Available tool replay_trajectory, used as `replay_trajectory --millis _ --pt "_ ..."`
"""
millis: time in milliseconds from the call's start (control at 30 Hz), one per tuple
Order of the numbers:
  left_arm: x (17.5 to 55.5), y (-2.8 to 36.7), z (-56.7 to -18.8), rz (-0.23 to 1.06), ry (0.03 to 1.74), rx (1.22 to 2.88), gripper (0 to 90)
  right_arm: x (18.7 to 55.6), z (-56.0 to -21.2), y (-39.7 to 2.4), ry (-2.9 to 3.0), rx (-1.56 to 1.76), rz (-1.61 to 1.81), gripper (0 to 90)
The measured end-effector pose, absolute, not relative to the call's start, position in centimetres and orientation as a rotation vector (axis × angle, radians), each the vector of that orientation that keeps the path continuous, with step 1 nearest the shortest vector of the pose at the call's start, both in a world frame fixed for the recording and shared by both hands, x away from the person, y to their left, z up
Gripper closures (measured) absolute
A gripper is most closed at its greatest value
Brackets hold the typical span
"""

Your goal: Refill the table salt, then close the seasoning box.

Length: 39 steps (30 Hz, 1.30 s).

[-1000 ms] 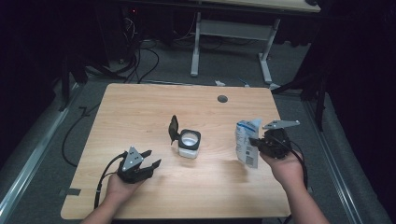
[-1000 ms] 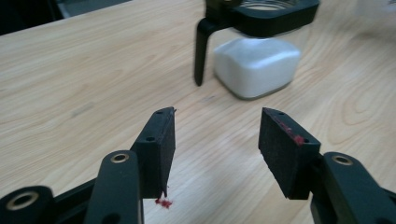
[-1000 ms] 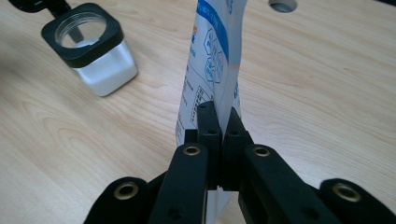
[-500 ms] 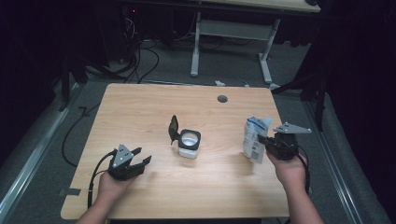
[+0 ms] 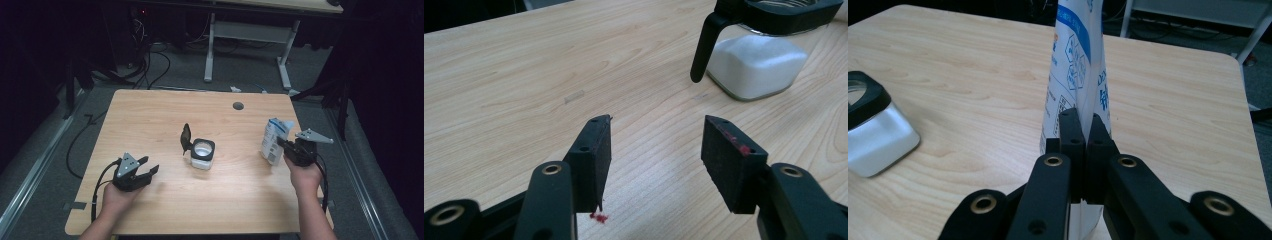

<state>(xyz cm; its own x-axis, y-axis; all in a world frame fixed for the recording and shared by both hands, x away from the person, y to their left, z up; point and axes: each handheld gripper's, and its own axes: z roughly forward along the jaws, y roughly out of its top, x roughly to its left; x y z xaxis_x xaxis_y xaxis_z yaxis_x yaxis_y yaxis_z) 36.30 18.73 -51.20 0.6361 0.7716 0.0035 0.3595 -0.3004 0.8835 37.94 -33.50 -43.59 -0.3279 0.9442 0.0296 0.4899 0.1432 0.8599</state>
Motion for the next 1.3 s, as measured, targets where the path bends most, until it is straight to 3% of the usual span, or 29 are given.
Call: replay_trajectory --millis 1033,1300 --pt "36.1 18.7 -51.0 0.54 0.887 1.903 46.0 36.5 -46.9 -32.6 1.806 1.328 1.206 89.1" --pt "36.1 18.6 -51.0 0.537 0.885 1.907 46.0 36.3 -47.2 -32.4 1.797 1.323 1.184 79.6"
